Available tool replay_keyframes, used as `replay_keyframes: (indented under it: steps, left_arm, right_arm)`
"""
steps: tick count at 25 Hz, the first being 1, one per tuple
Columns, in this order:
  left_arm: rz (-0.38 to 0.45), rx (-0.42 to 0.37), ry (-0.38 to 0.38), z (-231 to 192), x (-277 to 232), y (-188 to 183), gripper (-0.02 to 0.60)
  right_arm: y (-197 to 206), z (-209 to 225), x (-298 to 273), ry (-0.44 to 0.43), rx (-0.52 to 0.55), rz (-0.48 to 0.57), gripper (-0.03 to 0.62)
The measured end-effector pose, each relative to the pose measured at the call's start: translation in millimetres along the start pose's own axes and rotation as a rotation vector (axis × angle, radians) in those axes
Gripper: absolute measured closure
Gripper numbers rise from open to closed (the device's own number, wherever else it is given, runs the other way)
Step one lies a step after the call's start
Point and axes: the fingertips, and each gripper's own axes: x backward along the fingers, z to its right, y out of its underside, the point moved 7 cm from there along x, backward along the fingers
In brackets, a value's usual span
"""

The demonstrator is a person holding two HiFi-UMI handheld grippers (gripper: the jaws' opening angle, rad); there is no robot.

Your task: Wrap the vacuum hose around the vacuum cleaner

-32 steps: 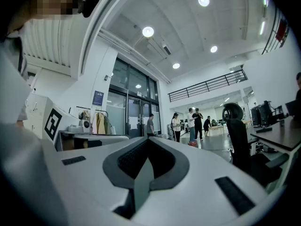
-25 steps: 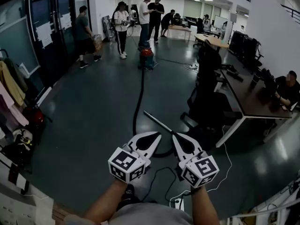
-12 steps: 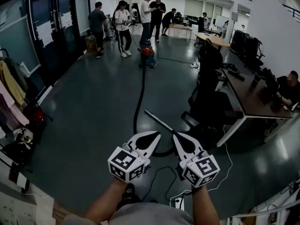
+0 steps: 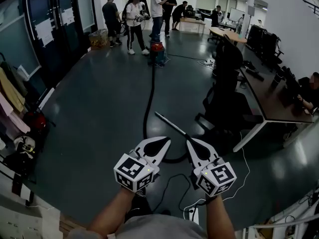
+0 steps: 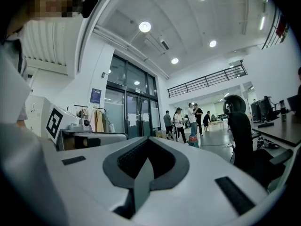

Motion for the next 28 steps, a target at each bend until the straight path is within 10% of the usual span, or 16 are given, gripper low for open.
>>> replay_keyframes:
  steps: [28]
  left_arm:
    - [-0.083, 0.038, 0.214, -301.9, -96.8, 17.3, 0.574]
  right_arm:
    - [14.3, 63.5, -280.7, 0.229, 0.002, -0.095, 0.588]
